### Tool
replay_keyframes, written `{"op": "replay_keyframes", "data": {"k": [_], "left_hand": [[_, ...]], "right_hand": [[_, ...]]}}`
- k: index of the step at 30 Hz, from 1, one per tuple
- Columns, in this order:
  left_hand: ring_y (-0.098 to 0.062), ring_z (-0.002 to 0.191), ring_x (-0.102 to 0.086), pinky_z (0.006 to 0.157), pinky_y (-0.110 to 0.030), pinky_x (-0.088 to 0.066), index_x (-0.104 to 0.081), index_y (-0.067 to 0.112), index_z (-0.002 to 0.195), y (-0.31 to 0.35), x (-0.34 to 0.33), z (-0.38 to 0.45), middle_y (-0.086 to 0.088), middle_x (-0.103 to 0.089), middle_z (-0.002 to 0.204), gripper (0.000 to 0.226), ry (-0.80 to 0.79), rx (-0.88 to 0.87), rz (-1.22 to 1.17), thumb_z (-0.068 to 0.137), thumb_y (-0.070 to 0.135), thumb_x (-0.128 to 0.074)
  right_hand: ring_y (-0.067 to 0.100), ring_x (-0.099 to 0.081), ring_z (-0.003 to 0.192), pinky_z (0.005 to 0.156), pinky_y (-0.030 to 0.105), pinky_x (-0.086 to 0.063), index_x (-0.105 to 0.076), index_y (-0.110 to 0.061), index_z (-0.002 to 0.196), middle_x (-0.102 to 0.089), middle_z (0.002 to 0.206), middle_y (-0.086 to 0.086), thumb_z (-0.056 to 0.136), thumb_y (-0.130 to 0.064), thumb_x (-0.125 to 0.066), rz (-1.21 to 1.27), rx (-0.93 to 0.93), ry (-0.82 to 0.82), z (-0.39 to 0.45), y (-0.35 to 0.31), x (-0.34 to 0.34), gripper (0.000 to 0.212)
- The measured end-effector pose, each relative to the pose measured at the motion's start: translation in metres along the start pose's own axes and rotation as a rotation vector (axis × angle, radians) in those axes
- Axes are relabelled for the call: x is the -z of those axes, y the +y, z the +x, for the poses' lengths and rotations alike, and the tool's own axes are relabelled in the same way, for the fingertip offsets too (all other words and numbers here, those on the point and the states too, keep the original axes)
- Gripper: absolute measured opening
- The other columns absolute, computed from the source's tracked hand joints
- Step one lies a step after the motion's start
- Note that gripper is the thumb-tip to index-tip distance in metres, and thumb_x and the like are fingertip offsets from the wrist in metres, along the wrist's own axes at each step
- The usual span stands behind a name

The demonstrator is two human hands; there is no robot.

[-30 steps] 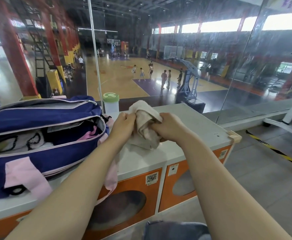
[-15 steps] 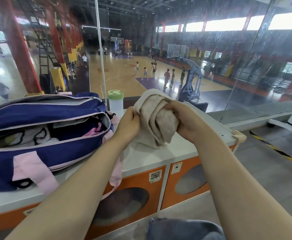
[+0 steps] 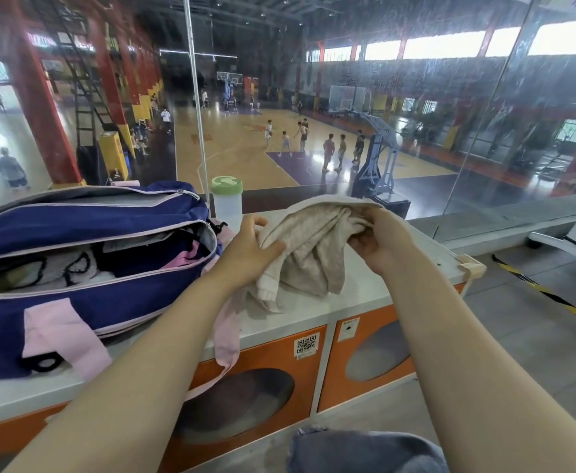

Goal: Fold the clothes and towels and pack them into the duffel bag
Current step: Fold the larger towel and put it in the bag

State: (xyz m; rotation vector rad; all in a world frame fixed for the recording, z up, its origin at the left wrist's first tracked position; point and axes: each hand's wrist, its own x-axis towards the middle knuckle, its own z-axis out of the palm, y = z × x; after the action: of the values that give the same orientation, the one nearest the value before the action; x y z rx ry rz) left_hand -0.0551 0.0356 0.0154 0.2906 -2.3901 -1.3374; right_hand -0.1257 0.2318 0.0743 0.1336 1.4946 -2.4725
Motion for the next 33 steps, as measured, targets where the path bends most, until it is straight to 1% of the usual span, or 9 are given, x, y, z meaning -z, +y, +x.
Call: {"op": "replay_keyframes", "data": {"k": [7, 9, 12, 15, 18, 22, 25, 28, 33], "left_hand": [[-0.019, 0.093, -0.06, 0.084, -0.038, -0.05, -0.056, 0.011, 0.111, -0.017, 0.011, -0.002, -0.006, -0.063, 0.105, 0.024, -0.22, 0.073, 0.083, 0.088, 0.019, -0.059], [-0.019, 0.078, -0.053, 0.071, -0.036, -0.044, -0.057, 0.004, 0.096, -0.017, 0.011, -0.002, -0.007, -0.059, 0.084, 0.018, -0.162, 0.041, 0.117, 0.09, 0.02, -0.052], [-0.017, 0.069, -0.048, 0.064, -0.031, -0.035, -0.056, 0.007, 0.082, -0.012, 0.012, 0.001, -0.001, -0.053, 0.073, 0.02, -0.032, 0.029, 0.032, 0.094, 0.023, -0.052], [-0.013, 0.077, -0.06, 0.072, -0.027, -0.046, -0.063, 0.016, 0.099, -0.001, 0.013, 0.004, 0.003, -0.066, 0.088, 0.013, 0.078, 0.057, -0.191, 0.091, 0.026, -0.064], [-0.014, 0.077, -0.06, 0.075, -0.03, -0.048, -0.064, 0.018, 0.093, 0.008, 0.01, 0.007, 0.003, -0.067, 0.086, 0.015, 0.124, 0.028, -0.295, 0.087, 0.031, -0.068], [-0.014, 0.077, -0.062, 0.079, -0.036, -0.05, -0.071, 0.022, 0.083, 0.021, 0.008, 0.005, 0.002, -0.071, 0.081, 0.026, 0.076, -0.002, -0.39, 0.08, 0.048, -0.068], [-0.017, 0.087, -0.068, 0.088, -0.039, -0.051, -0.076, 0.024, 0.089, 0.025, 0.01, 0.005, -0.006, -0.075, 0.092, 0.033, 0.006, -0.003, -0.398, 0.086, 0.054, -0.061], [-0.016, 0.106, -0.067, 0.098, -0.038, -0.048, -0.074, 0.031, 0.105, 0.028, 0.011, 0.005, 0.004, -0.074, 0.105, 0.046, -0.116, 0.012, -0.38, 0.087, 0.066, -0.05], [-0.005, 0.112, -0.055, 0.087, -0.014, -0.044, -0.054, 0.026, 0.128, 0.024, 0.0, -0.005, 0.012, -0.06, 0.122, 0.044, -0.172, -0.07, -0.111, 0.089, 0.044, -0.064]], "right_hand": [[0.013, -0.044, 0.047, 0.043, 0.018, -0.042, -0.052, -0.008, 0.078, -0.05, 0.071, 0.008, 0.093, 0.004, -0.035, 0.14, 0.036, 0.129, 0.018, 0.002, 0.01, 0.025], [0.014, -0.051, 0.059, 0.05, 0.024, -0.043, -0.057, -0.005, 0.093, -0.053, 0.08, 0.008, 0.089, 0.002, -0.043, -0.089, 0.109, 0.196, 0.016, 0.002, 0.012, 0.016], [0.02, -0.056, 0.095, 0.069, 0.028, -0.047, -0.042, -0.016, 0.132, -0.054, 0.113, 0.006, 0.086, -0.006, -0.048, -0.649, 0.325, 0.202, 0.007, 0.002, 0.012, 0.048], [0.027, -0.037, 0.132, 0.11, 0.044, -0.033, -0.041, -0.021, 0.136, -0.043, 0.14, 0.005, 0.074, 0.003, -0.048, -1.202, 0.869, 0.153, -0.016, 0.007, 0.0, 0.067], [0.028, -0.029, 0.139, 0.119, 0.049, -0.012, -0.052, -0.022, 0.13, -0.043, 0.145, 0.003, 0.068, -0.009, -0.047, -1.493, 1.248, -0.057, -0.029, 0.017, -0.015, 0.063], [0.018, -0.033, 0.138, 0.12, 0.045, -0.003, -0.047, -0.032, 0.135, -0.049, 0.141, -0.008, 0.08, -0.035, -0.048, -1.675, 1.158, -0.325, -0.024, 0.032, -0.024, 0.055], [0.013, -0.053, 0.118, 0.119, 0.042, -0.008, -0.05, -0.035, 0.123, -0.063, 0.119, -0.012, 0.089, -0.045, -0.049, -1.62, 1.139, -0.255, -0.018, 0.031, -0.022, 0.035], [0.016, -0.06, 0.1, 0.114, 0.042, -0.021, -0.056, -0.03, 0.104, -0.066, 0.097, -0.01, 0.096, -0.042, -0.044, -1.516, 1.149, -0.169, -0.013, 0.026, -0.017, 0.019], [0.024, -0.053, 0.078, 0.074, 0.033, -0.038, -0.056, -0.017, 0.094, -0.057, 0.077, -0.003, 0.101, -0.035, -0.04, -1.4, 0.945, -0.017, -0.008, 0.022, -0.008, 0.025]]}}
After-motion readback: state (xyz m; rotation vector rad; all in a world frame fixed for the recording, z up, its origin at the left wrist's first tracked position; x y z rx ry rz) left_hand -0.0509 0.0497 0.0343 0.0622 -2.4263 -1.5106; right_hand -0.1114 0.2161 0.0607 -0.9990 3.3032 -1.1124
